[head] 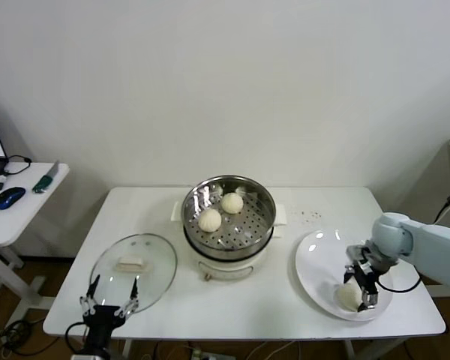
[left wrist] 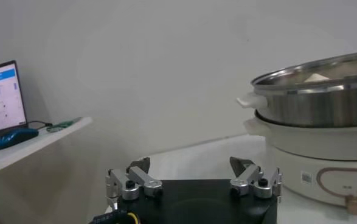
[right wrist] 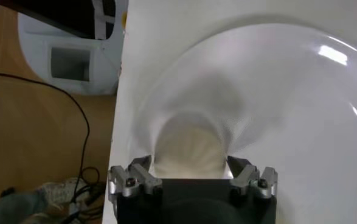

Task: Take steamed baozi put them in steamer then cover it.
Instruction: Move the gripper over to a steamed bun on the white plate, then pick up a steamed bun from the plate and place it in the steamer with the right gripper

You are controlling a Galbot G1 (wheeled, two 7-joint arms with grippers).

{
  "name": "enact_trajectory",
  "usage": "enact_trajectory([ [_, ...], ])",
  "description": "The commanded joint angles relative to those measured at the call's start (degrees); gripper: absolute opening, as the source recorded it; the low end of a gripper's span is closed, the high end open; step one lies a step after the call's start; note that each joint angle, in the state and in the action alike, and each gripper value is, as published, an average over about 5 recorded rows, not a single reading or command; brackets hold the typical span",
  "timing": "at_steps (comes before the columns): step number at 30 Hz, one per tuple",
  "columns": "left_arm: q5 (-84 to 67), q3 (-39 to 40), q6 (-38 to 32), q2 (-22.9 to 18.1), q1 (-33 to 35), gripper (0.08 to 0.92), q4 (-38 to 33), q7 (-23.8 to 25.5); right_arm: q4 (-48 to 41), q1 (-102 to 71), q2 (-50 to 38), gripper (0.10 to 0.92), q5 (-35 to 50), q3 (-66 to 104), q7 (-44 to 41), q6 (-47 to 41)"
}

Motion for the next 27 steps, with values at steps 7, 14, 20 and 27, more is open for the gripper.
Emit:
enact_trajectory([
  [7,0.3,0.1,0.0,0.0,0.1,0.823,0.1,0.0,-1.3,-0.5,1.0,0.703,-0.9,0.8,-0.6,0.3],
  [14,0.2,0.2,0.0,0.0,0.0,0.823,0.3,0.0,-2.1,5.4,3.0,0.673,-2.3,-1.2,-1.9,4.9],
  [20,0.2,0.5,0.2,-0.1,-0.1,0.823,0.1,0.0,-3.7,18.6,9.9,0.676,-10.7,-4.1,-9.2,22.9],
  [27,0.4,1.3,0.3,-0.5,-0.6,0.823,0.6,0.0,-1.9,31.5,18.1,0.685,-9.9,-5.8,-12.3,31.5],
])
